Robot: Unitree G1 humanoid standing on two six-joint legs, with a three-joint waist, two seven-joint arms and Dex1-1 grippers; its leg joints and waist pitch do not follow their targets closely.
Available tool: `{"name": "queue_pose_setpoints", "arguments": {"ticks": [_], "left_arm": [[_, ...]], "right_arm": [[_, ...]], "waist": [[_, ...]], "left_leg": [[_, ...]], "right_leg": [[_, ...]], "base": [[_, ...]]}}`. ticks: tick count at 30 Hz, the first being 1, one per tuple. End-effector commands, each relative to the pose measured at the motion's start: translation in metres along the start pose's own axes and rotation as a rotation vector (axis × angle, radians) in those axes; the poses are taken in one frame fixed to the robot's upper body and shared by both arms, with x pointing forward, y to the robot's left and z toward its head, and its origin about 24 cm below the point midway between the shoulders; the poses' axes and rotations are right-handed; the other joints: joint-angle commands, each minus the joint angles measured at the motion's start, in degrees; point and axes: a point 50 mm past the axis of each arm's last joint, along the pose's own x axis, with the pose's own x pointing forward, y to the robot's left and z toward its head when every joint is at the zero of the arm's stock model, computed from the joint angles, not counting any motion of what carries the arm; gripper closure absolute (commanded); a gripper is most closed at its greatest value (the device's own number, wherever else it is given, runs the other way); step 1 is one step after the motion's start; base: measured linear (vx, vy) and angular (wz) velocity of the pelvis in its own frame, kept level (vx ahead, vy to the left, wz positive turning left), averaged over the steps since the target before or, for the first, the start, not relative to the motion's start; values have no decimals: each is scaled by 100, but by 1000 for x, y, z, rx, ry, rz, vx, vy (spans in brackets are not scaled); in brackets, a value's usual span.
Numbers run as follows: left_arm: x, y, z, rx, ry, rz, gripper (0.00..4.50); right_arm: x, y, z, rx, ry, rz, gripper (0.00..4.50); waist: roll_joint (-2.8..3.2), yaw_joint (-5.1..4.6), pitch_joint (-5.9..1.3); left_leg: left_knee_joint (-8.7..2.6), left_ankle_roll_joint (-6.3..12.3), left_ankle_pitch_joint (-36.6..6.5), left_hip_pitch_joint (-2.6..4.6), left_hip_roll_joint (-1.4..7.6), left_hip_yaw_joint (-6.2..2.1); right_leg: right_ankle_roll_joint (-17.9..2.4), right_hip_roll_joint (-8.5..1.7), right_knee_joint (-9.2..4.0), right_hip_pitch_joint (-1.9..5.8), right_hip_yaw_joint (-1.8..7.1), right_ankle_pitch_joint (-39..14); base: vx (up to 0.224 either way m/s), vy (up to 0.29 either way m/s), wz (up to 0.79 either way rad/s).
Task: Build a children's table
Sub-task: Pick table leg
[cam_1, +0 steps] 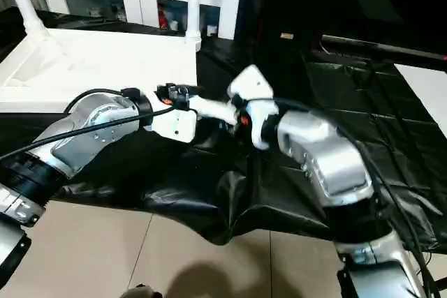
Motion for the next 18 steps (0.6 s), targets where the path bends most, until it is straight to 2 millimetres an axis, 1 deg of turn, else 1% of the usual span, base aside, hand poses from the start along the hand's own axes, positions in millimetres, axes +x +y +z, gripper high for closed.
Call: {"name": "queue_pose_setpoints", "arguments": {"ticks": [1,3,4,5,6,8,9,11,12,13,14,15,16,17,18], "left_arm": [[-1,3,0,7,0,5,277],[-1,3,0,6,0,5,288],[-1,3,-1,6,3,9,291],[-1,3,-1,6,3,11,291],[-2,4,-1,8,5,12,292],[-2,5,-2,8,8,21,292],[-2,7,-2,8,9,24,293],[-3,10,-4,6,21,37,293],[-4,10,-6,3,25,38,293],[-4,10,-6,2,27,38,293],[-4,10,-7,0,31,39,293],[-5,10,-9,-5,40,39,293],[-5,10,-10,-9,46,41,294],[-6,9,-12,-21,54,43,294],[-6,10,-14,-31,65,54,294]], "right_arm": [[-5,-10,7,-18,-30,-53,191],[-6,-10,7,-19,-30,-56,176],[-6,-12,8,-22,-35,-70,160],[-7,-13,8,-22,-37,-75,160],[-7,-15,10,-28,-48,-90,138],[-8,-19,14,-39,-82,-131,131],[-9,-23,22,-51,-147,-174,125],[-19,-35,50,15,-375,-255,103],[-25,-37,62,64,-484,-252,103],[-28,-37,67,90,-536,-243,99],[-32,-37,73,106,-584,-230,99],[-42,-36,85,150,-698,-175,99],[-46,-35,89,162,-737,-138,99],[-50,-32,90,160,-764,-96,99],[-51,-30,89,155,-764,-73,99]], "waist": [[2,-1,-406],[3,2,-403],[4,3,-405],[-1,2,-405],[-8,3,-403],[-4,-4,-400],[-10,-13,-405],[-8,-24,-412],[-3,-29,-411],[-9,-30,-409],[-10,-21,-405],[22,-12,-409],[28,2,-414],[14,3,-418],[12,7,-424]], "left_leg": [[-454,-258,-906,227,427,-172],[-451,-266,-923,231,424,-166],[-452,-261,-899,232,426,-165],[-451,-250,-869,223,423,-167],[-449,-241,-869,224,424,-165],[-451,-249,-887,222,421,-165],[-442,-258,-934,230,418,-155],[-445,-259,-957,221,411,-163],[-450,-262,-961,215,424,-173],[-459,-298,-943,230,430,-168],[-465,-309,-944,258,434,-164],[-462,-326,-948,273,433,-147],[-463,-261,-935,271,440,-152],[-468,-216,-820,253,432,-153],[-461,-190,-771,253,427,-151]], "right_leg": [[-1152,-583,-371,167,268,-196],[-1142,-584,-375,162,270,-214],[-1139,-579,-372,162,271,-181],[-1141,-583,-368,170,271,-146],[-1141,-587,-371,170,274,-164],[-1141,-583,-375,166,271,-209],[-1151,-589,-376,145,273,-267],[-1173,-611,-382,162,276,-313],[-1163,-615,-377,158,274,-333],[-1117,-583,-363,142,265,-339],[-1103,-574,-371,134,262,-332],[-1098,-555,-353,116,261,-226],[-1088,-560,-339,134,264,-36],[-1067,-540,-319,147,248,167],[-1071,-542,-315,150,244,257]], "base": [[0,0,0],[0,0,0],[0,0,0],[0,0,0],[0,0,0],[0,0,0],[0,0,0],[0,0,0],[0,0,0],[0,0,0],[0,0,0],[0,0,0],[0,0,0],[0,0,0],[0,0,0]]}}
